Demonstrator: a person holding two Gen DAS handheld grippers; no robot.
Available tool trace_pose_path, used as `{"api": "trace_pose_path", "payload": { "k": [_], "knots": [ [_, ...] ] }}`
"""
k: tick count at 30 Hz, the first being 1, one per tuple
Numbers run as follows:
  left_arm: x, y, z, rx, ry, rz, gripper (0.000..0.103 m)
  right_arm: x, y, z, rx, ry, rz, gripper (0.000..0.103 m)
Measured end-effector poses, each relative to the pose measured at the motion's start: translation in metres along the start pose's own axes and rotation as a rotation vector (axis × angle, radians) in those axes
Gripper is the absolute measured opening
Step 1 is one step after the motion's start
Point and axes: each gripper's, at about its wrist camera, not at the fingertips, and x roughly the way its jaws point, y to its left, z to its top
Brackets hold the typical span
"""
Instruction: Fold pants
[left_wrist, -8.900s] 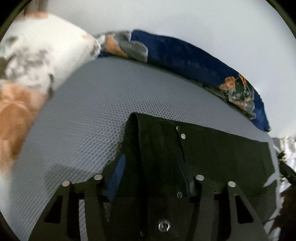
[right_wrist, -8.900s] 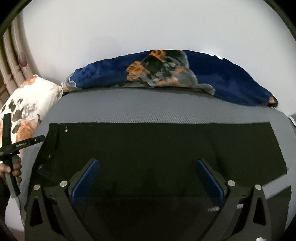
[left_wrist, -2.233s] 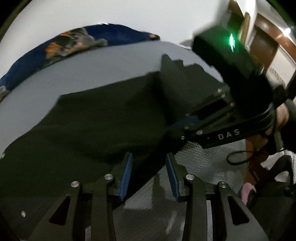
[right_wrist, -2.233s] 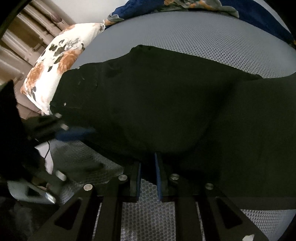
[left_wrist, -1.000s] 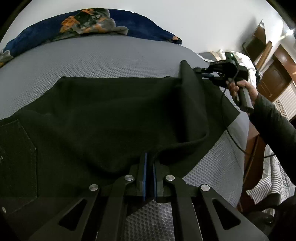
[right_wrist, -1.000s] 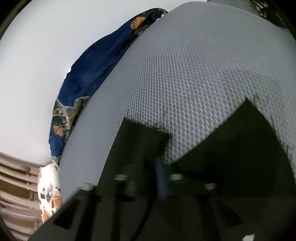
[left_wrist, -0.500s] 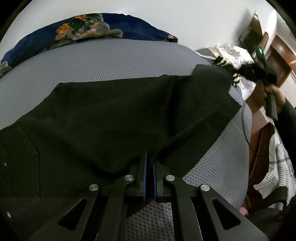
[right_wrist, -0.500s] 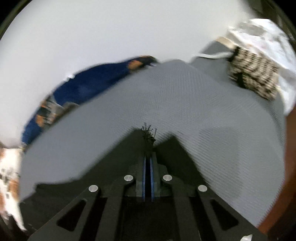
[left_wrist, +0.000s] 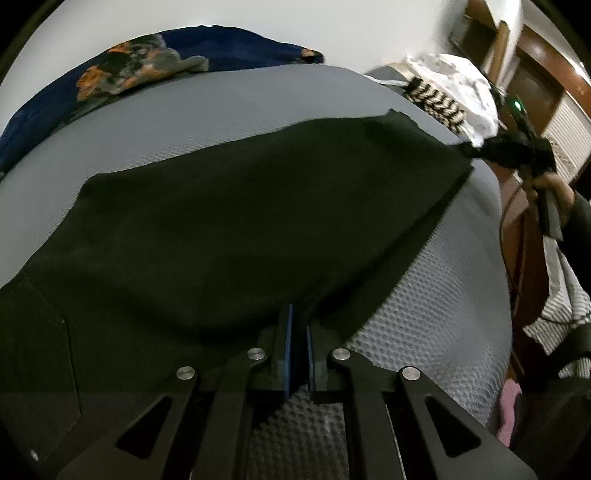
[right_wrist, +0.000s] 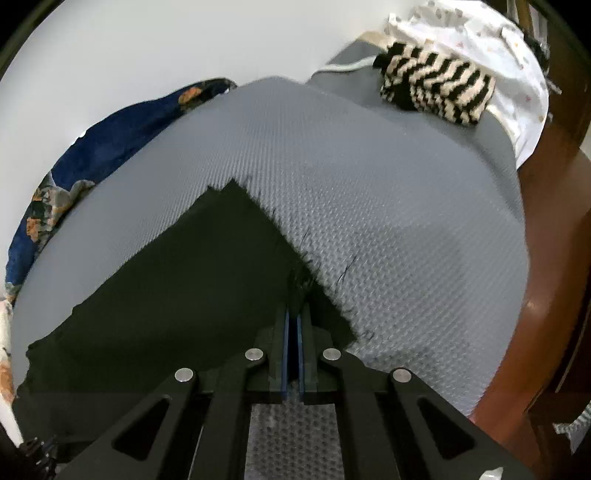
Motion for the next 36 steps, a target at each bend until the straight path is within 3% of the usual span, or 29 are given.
{"api": "trace_pose_path", "payload": {
  "k": [5,10,12,16,18,21,24,27,30,36],
  "knots": [
    [0.005,-0.006,-0.007,0.046,0.018,0.005,0.007,0.017,-0.009,-0.009,0.02,0.042,-0.025,0.002],
    [0.004,0.0,-0.001,0.013,0.044,-0.029,0.011,0.021,-0.021,-0.007,0.075,0.057,-0.006,0.004],
    [-0.001,0.002,0.0,0.0,0.048,-0.039,0.02,0.021,-0.028,-0.005,0.112,0.076,0.03,0.005],
    [-0.028,0.002,0.004,-0.028,-0.003,-0.105,0.037,0.013,-0.033,0.005,0.1,0.087,-0.015,0.029],
    [-0.041,0.008,0.006,-0.044,-0.048,-0.1,0.055,0.007,-0.034,0.014,0.077,0.073,0.002,0.029],
    [-0.055,0.025,0.013,-0.096,-0.119,-0.049,0.055,0.004,-0.024,0.034,0.028,0.072,0.077,0.029],
    [-0.053,0.052,0.019,-0.201,-0.142,0.031,0.055,0.021,-0.001,0.057,-0.033,0.15,0.233,0.029],
    [-0.048,0.078,0.019,-0.33,-0.154,0.078,0.055,0.044,0.022,0.075,-0.089,0.214,0.33,0.029],
    [-0.045,0.098,0.016,-0.424,-0.156,0.085,0.055,0.069,0.039,0.094,-0.139,0.255,0.355,0.028],
    [-0.041,0.112,0.008,-0.459,-0.121,0.131,0.055,0.105,0.048,0.127,-0.155,0.288,0.364,0.028]
  ]
}}
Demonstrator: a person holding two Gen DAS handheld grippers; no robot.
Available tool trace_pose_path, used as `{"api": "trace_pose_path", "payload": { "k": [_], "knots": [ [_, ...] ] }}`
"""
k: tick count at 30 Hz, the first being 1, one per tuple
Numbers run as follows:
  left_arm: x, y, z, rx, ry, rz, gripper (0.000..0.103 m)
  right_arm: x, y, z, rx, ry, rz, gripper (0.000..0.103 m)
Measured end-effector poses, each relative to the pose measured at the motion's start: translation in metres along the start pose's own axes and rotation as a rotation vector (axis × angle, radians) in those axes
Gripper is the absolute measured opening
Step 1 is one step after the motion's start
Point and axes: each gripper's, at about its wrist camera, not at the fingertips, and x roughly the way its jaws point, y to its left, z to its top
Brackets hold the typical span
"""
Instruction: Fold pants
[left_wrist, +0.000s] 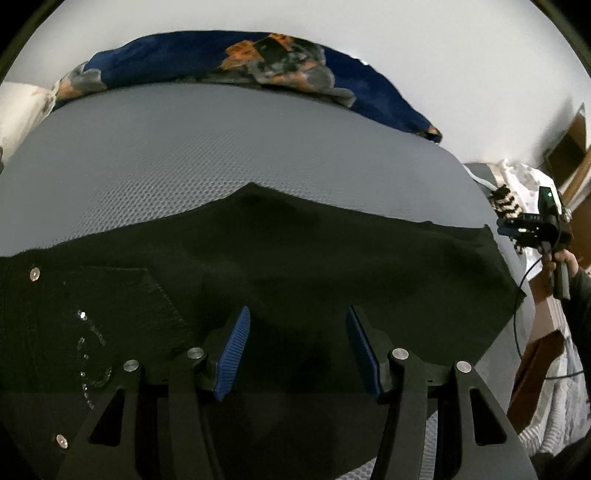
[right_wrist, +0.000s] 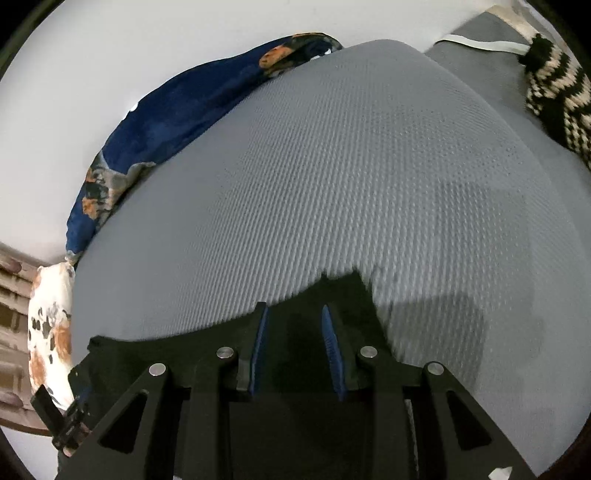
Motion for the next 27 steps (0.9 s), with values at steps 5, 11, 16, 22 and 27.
{"api": "trace_pose_path", "payload": {
  "k": [5,11,16,22,27],
  "knots": [
    [0.006,0.001,0.001,-0.022,0.019,0.025,0.055,0.016,-0.009,0.014,-0.009,0.048,-0.001,0.028],
    [0.013,0.0,0.004,-0.028,0.039,0.044,0.055,0.023,-0.008,0.016,-0.03,0.073,0.0,0.026],
    [0.017,0.001,0.006,-0.032,0.045,0.05,0.055,0.021,-0.005,0.01,-0.056,0.065,0.015,0.029],
    [0.014,0.0,0.007,-0.034,0.028,0.055,0.055,0.009,0.017,-0.009,-0.122,0.01,-0.032,0.005],
    [0.006,0.003,0.012,-0.024,-0.001,0.079,0.055,-0.038,0.031,-0.025,-0.12,-0.204,-0.118,0.003]
  ]
}}
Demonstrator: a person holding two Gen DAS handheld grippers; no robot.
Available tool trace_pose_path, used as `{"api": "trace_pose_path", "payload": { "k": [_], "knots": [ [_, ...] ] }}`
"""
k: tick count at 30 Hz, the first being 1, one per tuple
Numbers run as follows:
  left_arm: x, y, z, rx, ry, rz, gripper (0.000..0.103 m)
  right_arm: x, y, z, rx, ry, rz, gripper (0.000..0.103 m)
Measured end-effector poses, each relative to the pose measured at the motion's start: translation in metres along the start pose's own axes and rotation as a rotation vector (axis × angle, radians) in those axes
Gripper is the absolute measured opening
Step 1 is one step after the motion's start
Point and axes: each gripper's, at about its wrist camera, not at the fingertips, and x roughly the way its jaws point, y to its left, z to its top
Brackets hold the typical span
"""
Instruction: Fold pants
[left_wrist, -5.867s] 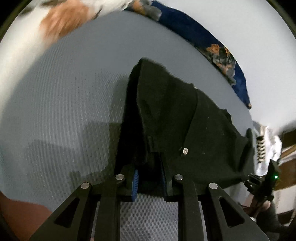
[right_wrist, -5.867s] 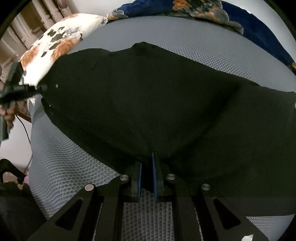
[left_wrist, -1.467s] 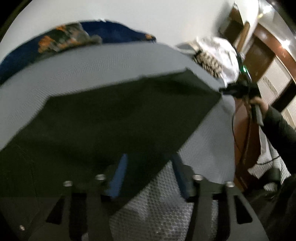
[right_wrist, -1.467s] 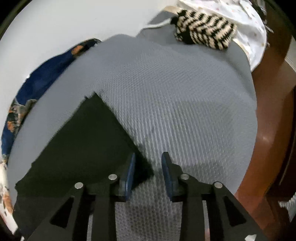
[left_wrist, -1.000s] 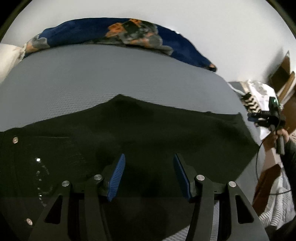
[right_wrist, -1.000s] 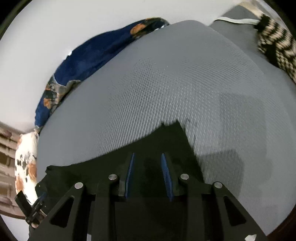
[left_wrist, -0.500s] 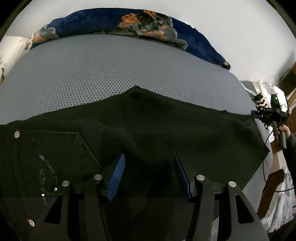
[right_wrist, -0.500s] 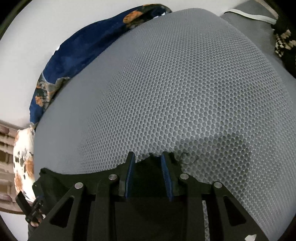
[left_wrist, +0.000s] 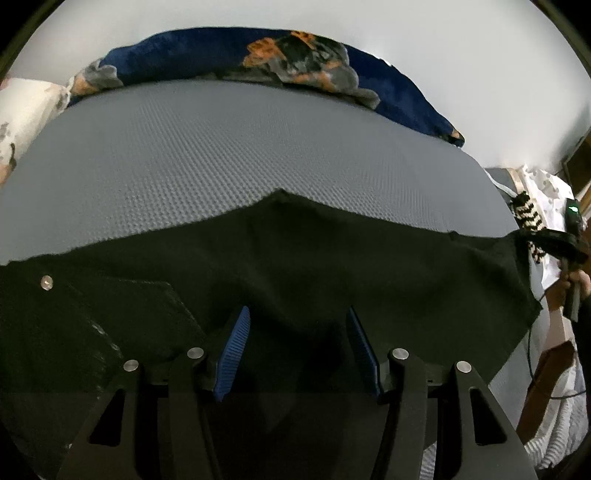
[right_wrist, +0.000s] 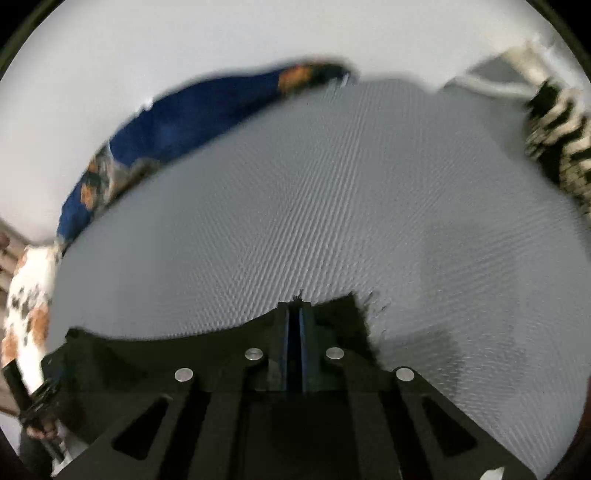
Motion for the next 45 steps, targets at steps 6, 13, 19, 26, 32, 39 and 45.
{"api": "trace_pose_path", "payload": {
  "k": [6,13,19,26,32,39,45],
  "knots": [
    [0.001,0.012,0.006,-0.016,-0.03,0.045,0.055,0.014,-0.005,-0.001,0.051,-0.021,-0.09,0.002],
    [0.014,0.024,0.001,0.003,-0.015,0.073,0.055,0.049,-0.015,-0.006,0.074,0.032,-0.175,0.002],
    [0.016,0.026,0.004,0.027,-0.008,0.06,0.055,0.042,-0.008,0.0,0.092,0.085,-0.181,0.017],
    [-0.025,0.041,0.003,0.015,-0.075,0.095,0.055,0.014,0.074,0.004,-0.018,0.054,-0.018,0.022],
    [-0.057,0.087,-0.007,-0.054,-0.097,0.166,0.055,0.051,0.216,-0.008,-0.261,0.18,0.248,0.024],
    [-0.068,0.133,-0.029,-0.135,-0.062,0.188,0.056,0.097,0.365,-0.039,-0.542,0.356,0.425,0.029],
    [-0.065,0.142,-0.042,-0.135,-0.056,0.151,0.056,0.127,0.441,-0.058,-0.697,0.463,0.491,0.039]
  ]
}}
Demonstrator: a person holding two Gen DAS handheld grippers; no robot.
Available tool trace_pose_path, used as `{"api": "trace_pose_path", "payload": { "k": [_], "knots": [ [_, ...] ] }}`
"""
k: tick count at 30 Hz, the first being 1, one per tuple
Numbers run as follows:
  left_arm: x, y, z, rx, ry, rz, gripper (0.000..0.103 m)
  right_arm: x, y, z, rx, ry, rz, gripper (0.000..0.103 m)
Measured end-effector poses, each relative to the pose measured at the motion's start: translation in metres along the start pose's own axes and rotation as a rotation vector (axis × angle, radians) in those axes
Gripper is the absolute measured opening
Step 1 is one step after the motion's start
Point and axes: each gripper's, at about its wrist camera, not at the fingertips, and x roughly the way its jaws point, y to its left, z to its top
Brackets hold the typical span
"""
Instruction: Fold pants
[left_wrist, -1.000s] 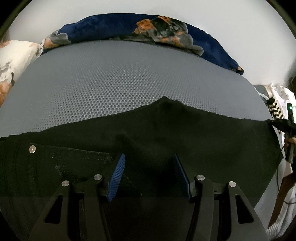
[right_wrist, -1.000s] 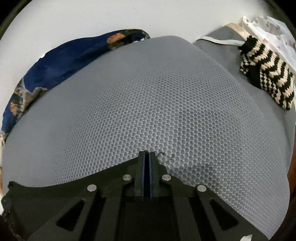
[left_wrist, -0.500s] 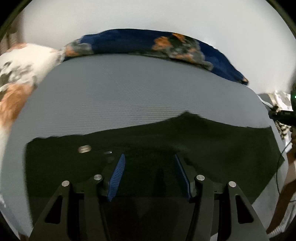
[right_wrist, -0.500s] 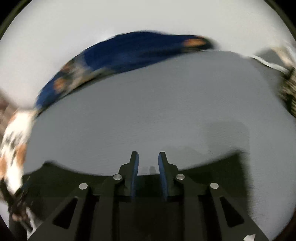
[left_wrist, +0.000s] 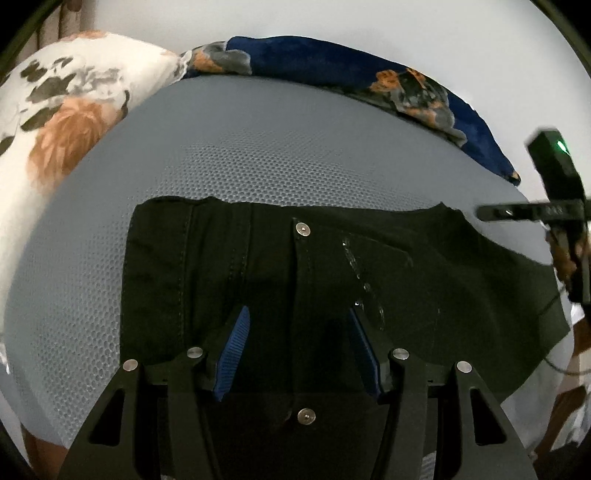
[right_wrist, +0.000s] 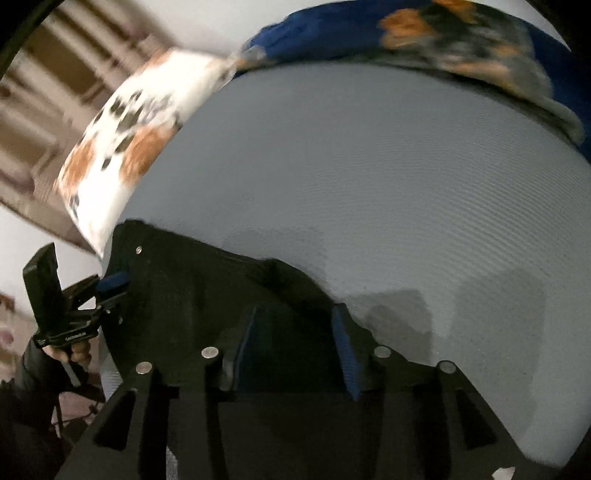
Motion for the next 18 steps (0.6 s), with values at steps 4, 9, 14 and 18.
{"api": "trace_pose_path", "payload": {
  "k": [4,9,14,18],
  "knots": [
    [-0.001,0.006,-0.002,0.004,-0.008,-0.034,0.056,0.029,0.011,0.015,-0.031,0.08,0.034,0.04],
    [-0.003,0.014,-0.004,-0.019,-0.013,-0.092,0.056,0.028,0.021,0.019,-0.061,0.039,0.025,0.011],
    [-0.003,0.015,-0.006,-0.019,-0.021,-0.118,0.055,0.041,0.015,0.017,-0.033,0.008,-0.048,0.008],
    [-0.003,0.013,-0.008,-0.006,-0.019,-0.112,0.055,0.044,0.016,0.017,0.014,-0.02,-0.051,0.015]
  ]
}}
